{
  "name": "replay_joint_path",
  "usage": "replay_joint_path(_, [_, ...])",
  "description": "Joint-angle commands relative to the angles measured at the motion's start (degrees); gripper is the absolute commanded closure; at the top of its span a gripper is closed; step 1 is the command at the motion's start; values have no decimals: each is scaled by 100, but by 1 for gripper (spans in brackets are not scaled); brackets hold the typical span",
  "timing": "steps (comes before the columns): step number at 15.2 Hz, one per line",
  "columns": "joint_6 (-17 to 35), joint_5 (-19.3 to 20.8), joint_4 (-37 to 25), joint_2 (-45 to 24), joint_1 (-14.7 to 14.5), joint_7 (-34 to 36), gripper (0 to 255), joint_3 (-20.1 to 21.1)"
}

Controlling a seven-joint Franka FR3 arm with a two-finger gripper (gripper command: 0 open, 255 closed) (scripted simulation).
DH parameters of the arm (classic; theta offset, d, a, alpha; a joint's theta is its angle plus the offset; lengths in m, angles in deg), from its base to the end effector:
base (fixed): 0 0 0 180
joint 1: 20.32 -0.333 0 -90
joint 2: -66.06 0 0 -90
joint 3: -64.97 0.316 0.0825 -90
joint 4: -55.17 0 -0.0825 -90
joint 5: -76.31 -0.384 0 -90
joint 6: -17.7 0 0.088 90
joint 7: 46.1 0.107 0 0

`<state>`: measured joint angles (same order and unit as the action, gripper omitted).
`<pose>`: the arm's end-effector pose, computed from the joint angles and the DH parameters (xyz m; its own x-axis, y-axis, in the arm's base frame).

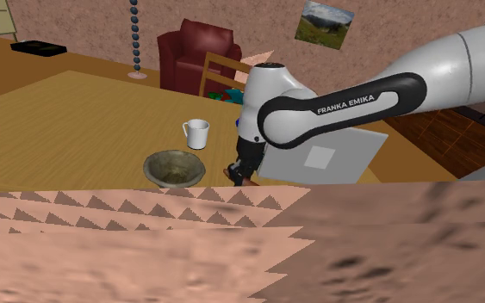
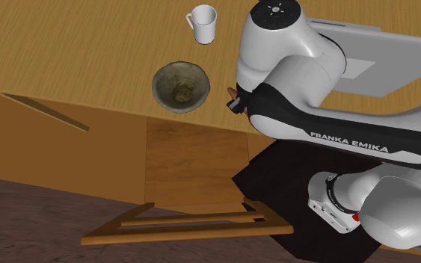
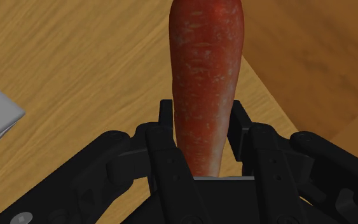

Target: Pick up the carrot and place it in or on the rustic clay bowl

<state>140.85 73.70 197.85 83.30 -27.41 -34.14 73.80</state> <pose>0.4128 0.1194 0.3918 0.9986 0.0352 -0.0399 0.0359 -0.9992 0.0171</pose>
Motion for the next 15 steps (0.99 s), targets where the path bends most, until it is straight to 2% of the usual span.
replay_joint_path(1, [-156, -5, -89, 65, -3, 0, 255, -4])
replay_joint_path(15, [-1311, -14, -855, 456, -2, -31, 255, -61])
